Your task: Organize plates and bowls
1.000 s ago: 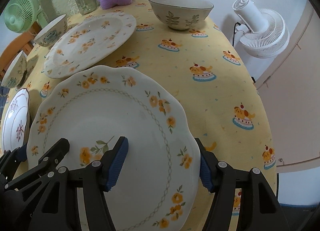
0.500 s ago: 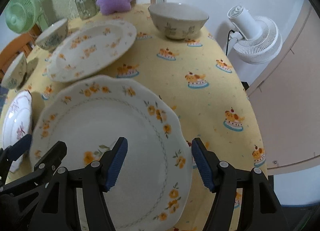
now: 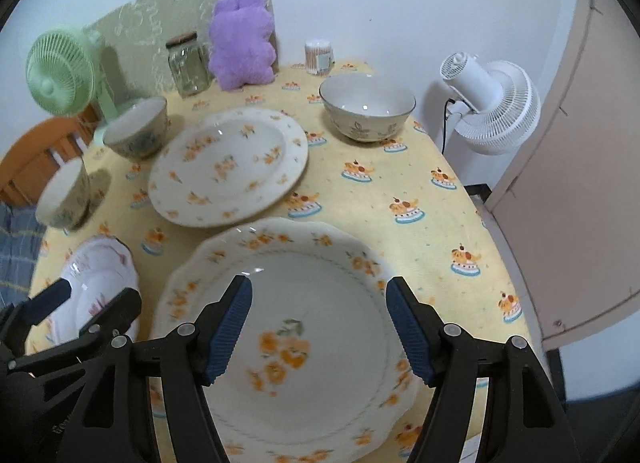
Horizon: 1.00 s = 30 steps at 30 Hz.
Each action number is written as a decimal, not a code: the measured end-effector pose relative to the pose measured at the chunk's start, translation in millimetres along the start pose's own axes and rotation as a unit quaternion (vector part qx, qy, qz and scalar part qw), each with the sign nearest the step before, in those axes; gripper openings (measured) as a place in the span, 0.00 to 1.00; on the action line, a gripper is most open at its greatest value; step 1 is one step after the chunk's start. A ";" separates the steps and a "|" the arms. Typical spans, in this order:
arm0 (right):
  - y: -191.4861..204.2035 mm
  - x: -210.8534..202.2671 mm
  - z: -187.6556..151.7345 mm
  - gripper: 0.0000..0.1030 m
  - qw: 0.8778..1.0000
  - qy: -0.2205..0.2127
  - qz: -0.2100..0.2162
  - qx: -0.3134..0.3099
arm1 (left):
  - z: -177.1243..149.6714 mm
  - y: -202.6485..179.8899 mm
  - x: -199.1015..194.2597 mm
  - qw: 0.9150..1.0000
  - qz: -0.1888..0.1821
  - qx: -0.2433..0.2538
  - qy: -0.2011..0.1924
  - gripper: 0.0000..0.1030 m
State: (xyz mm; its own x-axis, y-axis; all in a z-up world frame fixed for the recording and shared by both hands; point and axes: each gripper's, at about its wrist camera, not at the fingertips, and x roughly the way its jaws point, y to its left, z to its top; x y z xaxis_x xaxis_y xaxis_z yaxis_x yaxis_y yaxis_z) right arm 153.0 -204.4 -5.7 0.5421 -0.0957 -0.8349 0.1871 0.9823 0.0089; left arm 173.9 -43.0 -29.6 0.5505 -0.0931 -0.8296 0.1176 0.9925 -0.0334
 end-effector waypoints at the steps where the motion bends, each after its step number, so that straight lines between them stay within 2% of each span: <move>1: 3.0 -3.9 1.3 0.71 1.000 -0.005 -0.002 0.009 | 1.8 1.3 -0.7 1.000 -0.001 0.004 -0.002 0.87; 9: 20.1 -17.4 14.4 0.71 0.999 -0.031 -0.021 0.036 | 23.1 16.2 -6.1 1.000 -0.020 0.011 -0.007 0.88; 15: 23.8 -7.2 33.5 0.71 0.999 -0.029 -0.035 0.026 | 47.3 13.6 5.3 1.000 -0.012 0.009 -0.010 0.89; 30: 12.2 55.8 112.5 0.71 0.999 -0.024 0.024 0.001 | 106.1 -5.6 58.4 0.998 0.047 -0.028 -0.015 0.90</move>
State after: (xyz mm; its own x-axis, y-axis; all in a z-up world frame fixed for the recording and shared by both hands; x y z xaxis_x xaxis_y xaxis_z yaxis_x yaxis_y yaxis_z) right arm 277.7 -215.9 9.8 0.5890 -0.0564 -0.8062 0.1624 0.9855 0.0497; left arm 293.1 -62.3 -18.7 0.5813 -0.0008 -0.8137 0.0184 0.9998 0.0122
